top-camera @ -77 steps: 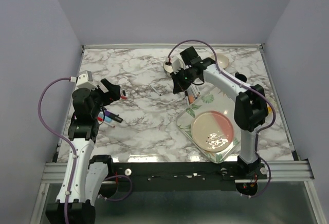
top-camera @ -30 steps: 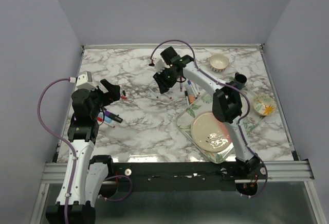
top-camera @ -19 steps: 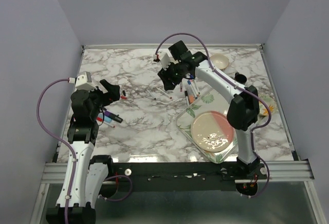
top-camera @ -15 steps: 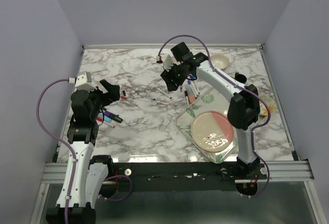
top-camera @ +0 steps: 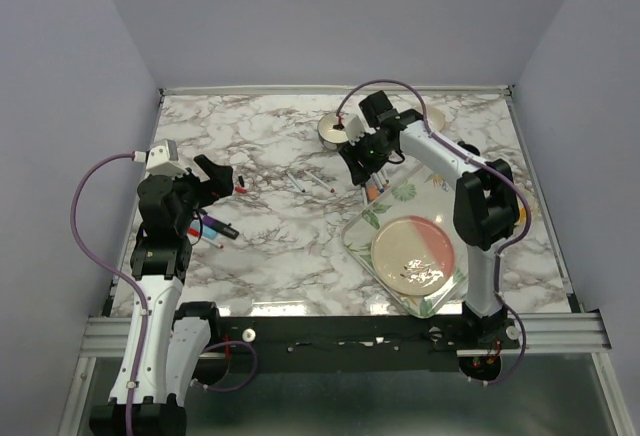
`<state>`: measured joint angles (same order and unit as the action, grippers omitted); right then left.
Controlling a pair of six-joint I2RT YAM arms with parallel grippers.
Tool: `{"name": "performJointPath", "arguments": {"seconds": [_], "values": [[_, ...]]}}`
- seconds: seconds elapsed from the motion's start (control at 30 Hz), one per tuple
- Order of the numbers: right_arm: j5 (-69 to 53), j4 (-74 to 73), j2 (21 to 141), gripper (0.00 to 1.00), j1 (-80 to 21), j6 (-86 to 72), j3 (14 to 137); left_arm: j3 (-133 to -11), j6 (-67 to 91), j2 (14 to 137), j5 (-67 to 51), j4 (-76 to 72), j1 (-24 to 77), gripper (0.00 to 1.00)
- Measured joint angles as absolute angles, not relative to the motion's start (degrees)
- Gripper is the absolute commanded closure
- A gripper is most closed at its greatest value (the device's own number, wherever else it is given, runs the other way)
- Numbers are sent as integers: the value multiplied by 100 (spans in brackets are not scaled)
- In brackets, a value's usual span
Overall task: Open the pen caps
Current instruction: Grab a pen on the table with the right arm
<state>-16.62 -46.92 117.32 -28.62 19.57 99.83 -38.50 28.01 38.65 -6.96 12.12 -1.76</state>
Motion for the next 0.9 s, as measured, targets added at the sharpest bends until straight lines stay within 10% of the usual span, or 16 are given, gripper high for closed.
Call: {"name": "performJointPath", "arguments": {"seconds": [0.9], "values": [[-1656,-4558,12254,58,-2727,1763,9640,-3850,2801,3885,-714,1210,-176,1]]}}
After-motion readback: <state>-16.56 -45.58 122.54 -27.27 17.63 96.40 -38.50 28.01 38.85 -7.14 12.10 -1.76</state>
